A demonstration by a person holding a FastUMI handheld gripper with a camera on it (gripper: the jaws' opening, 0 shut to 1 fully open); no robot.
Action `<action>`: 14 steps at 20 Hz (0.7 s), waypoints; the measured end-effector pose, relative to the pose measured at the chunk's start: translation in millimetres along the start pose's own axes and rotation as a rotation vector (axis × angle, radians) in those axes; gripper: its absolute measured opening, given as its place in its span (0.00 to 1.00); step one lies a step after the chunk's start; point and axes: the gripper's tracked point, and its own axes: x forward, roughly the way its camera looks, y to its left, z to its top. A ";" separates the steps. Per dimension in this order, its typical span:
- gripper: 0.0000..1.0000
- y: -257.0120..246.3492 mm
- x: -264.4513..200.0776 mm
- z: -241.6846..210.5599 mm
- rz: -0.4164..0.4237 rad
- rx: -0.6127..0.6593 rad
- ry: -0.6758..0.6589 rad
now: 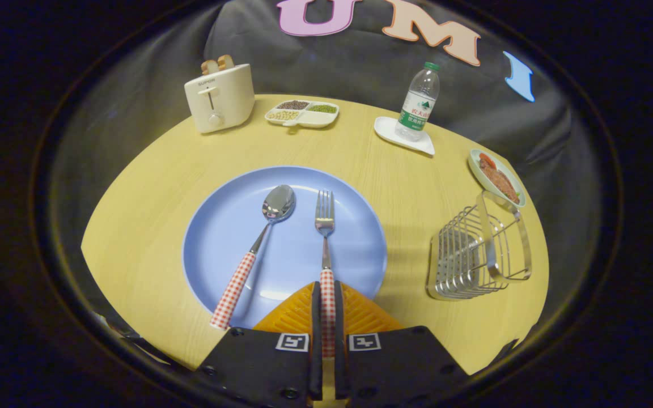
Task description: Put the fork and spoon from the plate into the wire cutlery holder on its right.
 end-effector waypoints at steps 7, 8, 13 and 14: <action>0.12 -23.7 -36.4 23.1 0.051 -0.044 0.016; 0.11 -27.5 -41.8 27.1 0.061 -0.057 0.016; 0.11 -51.5 -67.2 43.2 0.119 -0.055 0.048; 0.11 -59.2 -72.9 44.8 0.122 -0.059 0.056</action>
